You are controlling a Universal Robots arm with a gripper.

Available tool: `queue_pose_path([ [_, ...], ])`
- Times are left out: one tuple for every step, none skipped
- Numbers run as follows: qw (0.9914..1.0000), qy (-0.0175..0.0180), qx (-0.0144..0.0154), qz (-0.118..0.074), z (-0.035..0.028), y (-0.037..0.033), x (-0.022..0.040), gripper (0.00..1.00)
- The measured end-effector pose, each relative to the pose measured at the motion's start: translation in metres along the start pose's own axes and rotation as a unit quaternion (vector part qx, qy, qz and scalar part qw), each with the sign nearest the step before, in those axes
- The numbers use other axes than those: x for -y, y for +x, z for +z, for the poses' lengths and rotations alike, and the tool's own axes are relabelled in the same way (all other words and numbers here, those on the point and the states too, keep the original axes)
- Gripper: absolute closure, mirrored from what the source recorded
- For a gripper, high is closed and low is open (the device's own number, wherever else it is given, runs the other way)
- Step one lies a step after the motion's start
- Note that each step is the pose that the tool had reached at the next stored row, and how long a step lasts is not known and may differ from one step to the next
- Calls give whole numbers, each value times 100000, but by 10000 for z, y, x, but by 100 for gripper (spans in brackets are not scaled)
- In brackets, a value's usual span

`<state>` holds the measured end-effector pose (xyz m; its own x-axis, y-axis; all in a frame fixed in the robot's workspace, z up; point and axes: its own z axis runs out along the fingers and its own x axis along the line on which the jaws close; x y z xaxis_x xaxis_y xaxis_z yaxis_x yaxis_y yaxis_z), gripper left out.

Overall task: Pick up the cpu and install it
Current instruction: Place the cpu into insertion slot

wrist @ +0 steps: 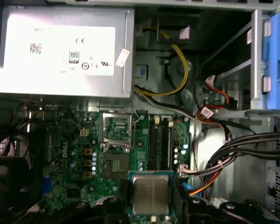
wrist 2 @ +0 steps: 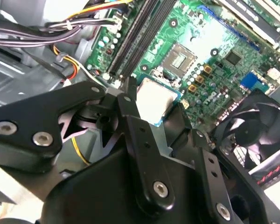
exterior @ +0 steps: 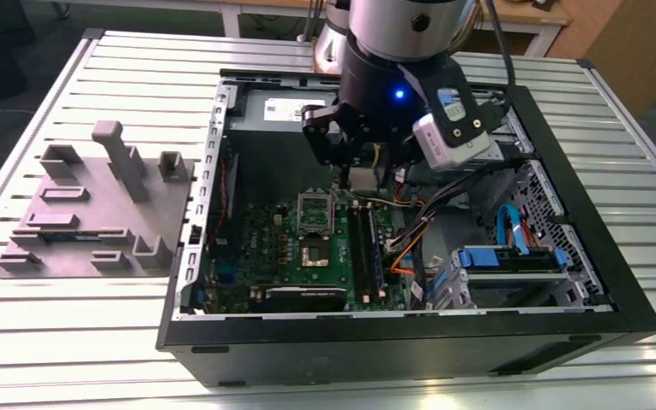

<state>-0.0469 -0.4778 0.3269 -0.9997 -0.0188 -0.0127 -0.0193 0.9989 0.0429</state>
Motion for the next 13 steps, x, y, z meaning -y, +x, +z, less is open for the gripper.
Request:
queue_pose_path([
  [100000, 4, -9, 92, 12, 11, 0, 53],
  [100000, 40, -23, 219, 28, 18, 0, 53],
  [99999, 132, -47, 398, 45, 25, -1, 53],
  [99998, 195, -53, 526, 63, 35, -1, 53],
  [99998, 204, -48, 571, 81, 52, -1, 53],
  [99998, 213, -46, 584, 100, 60, 0, 53],
  [99998, 211, -44, 582, 118, 71, 1, 53],
  [99998, 210, -47, 577, 135, 84, 1, 53],
  [99998, 207, -50, 580, 153, 93, 2, 53],
  [99998, 209, -78, 580, 169, 106, 2, 53],
  [99998, 203, -131, 582, 182, 123, 2, 53],
  [99998, 208, -200, 587, 195, 146, 3, 53],
  [99998, 215, -253, 590, 206, 171, 3, 53],
])
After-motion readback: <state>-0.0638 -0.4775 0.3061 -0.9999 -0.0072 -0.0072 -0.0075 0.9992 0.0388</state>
